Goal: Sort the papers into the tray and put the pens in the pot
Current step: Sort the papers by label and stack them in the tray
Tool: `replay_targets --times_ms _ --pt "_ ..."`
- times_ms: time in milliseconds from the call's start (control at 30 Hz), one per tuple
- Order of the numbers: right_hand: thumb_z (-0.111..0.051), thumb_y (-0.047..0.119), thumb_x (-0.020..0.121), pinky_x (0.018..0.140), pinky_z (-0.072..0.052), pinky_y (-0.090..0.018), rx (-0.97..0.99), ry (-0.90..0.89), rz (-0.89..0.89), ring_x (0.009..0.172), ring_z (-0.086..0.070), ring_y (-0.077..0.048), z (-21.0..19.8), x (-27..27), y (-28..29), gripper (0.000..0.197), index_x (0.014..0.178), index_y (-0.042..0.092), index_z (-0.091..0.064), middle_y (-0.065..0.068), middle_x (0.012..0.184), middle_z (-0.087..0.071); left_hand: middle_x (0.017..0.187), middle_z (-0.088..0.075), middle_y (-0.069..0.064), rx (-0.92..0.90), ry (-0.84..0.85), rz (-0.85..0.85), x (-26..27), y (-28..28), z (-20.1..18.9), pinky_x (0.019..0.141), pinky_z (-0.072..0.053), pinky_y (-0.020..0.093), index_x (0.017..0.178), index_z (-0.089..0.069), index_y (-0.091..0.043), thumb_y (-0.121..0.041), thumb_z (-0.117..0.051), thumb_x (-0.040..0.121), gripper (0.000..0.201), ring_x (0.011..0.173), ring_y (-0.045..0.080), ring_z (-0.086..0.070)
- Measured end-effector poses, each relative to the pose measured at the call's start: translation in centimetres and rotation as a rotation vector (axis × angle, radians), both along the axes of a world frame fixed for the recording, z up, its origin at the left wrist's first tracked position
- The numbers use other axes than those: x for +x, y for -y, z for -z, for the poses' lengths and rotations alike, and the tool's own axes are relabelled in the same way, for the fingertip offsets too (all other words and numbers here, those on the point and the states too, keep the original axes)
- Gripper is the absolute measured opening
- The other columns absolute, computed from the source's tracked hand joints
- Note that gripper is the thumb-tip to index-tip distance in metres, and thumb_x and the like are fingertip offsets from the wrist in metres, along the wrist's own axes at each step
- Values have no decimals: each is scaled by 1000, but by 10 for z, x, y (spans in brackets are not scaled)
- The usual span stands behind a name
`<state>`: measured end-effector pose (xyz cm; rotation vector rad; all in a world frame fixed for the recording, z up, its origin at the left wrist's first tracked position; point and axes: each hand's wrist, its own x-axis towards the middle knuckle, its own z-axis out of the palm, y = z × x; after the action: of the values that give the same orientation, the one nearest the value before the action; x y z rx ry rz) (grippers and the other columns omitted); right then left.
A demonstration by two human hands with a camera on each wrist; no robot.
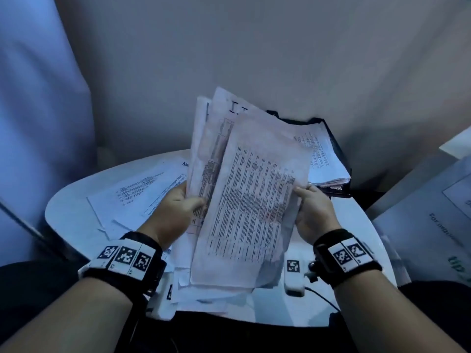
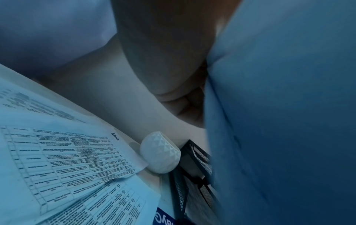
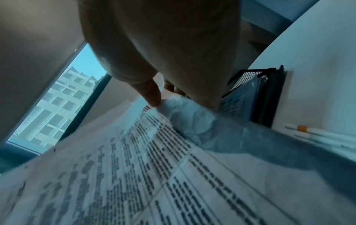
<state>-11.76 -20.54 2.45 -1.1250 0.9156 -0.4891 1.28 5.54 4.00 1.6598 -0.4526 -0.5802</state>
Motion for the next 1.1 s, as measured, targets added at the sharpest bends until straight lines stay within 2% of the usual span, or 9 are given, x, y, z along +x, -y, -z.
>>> replay_targets --times_ms 100,167,233,300,400,633,833,933,1100 --pt "-56 9 102 67 -47 -36 39 24 -31 77 -58 -22 8 7 -18 4 103 11 -59 -8 92 -61 111 -78 9 -16 -4 35 -9 1 -1 99 -57 50 120 -71 -14 -31 -45 108 33 108 29 -73" --pt "-57 7 102 76 -51 -36 2 35 -33 88 -63 -21 8 11 -27 13 115 7 -58 -8 104 -64 128 -72 3 -21 27 69 -11 -3 -1 110 -48 48 133 -65 -20 -78 -40 92 75 123 20 -65" --pt "-57 3 100 86 -57 -39 -56 72 -30 103 -70 -26 3 13 -35 24 125 6 -59 -11 117 -70 128 -69 0 -5 93 117 -11 -7 -2 107 -46 38 128 -65 -22 -95 -37 74 95 119 9 -64" --pt "-53 -1 101 81 -61 -40 -136 147 -65 99 -74 -28 -8 14 -46 21 118 4 -64 -14 111 -76 108 -72 -7 82 207 136 -9 -8 -4 91 -52 30 109 -66 -30 -86 -53 77 66 95 2 -69" --pt "-53 3 102 83 -62 -42 -323 236 -79 96 -71 -32 -16 16 -65 13 107 4 -65 -19 106 -75 96 -75 -3 224 298 27 -2 -10 -3 77 -57 32 105 -73 -25 -33 -67 99 12 89 14 -72" --pt "-51 15 100 87 -54 -66 -538 307 -147 98 -64 -40 -1 18 -106 11 107 22 -56 -20 108 -66 102 -71 30 189 120 -188 13 -28 10 79 -53 40 101 -69 5 -17 -70 88 25 81 25 -65" --pt "-58 14 92 90 -56 -60 -511 232 -188 97 -65 -24 9 14 -116 34 108 44 -58 -20 111 -65 91 -78 9 157 29 -273 20 -39 8 84 -60 50 93 -75 -8 -2 -73 80 15 90 31 -73" --pt "-55 13 89 87 -54 -65 -510 152 -254 95 -66 -30 17 15 -113 29 102 39 -57 -17 105 -67 94 -78 10 134 5 -275 25 -41 6 85 -58 49 96 -73 -6 5 -64 81 21 94 32 -72" --pt "-45 1 85 99 -54 -52 -484 59 -399 112 -64 -19 30 18 -111 54 131 30 -54 1 116 -69 94 -77 11 321 44 -158 23 -40 17 87 -59 53 92 -77 -10 -1 -66 84 16 93 32 -72"
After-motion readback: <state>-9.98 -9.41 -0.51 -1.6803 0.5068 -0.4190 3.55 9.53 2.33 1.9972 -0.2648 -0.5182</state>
